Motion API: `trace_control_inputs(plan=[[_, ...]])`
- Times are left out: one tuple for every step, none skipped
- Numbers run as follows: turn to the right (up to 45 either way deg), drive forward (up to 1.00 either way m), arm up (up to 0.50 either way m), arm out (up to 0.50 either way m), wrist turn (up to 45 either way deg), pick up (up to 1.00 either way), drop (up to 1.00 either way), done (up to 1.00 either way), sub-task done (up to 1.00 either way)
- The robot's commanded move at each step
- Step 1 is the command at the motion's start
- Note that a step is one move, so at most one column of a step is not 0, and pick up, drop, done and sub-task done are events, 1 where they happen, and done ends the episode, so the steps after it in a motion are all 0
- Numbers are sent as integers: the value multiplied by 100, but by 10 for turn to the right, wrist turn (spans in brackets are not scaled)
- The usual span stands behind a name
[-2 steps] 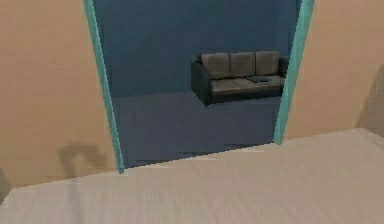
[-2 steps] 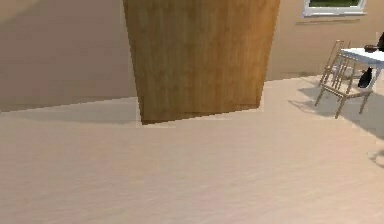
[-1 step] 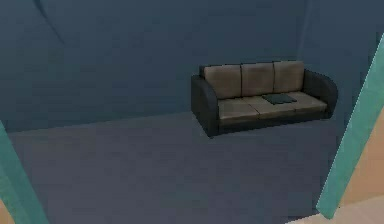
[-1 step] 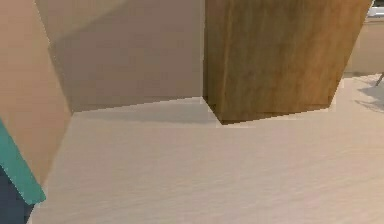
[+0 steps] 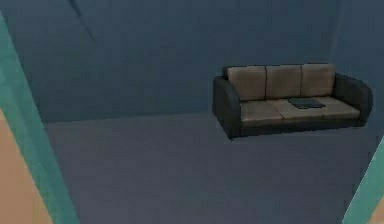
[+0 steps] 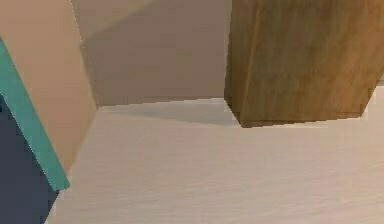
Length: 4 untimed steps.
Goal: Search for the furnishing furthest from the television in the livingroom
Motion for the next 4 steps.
trace_control_inputs(plan=[[0, 45, 0, 0, 0, 0, 0, 0, 0], [30, 0, 0, 0, 0, 0, 0, 0, 0], [0, 80, 0, 0, 0, 0, 0, 0, 0], [-450, 0, 0, 0, 0, 0, 0, 0, 0]])
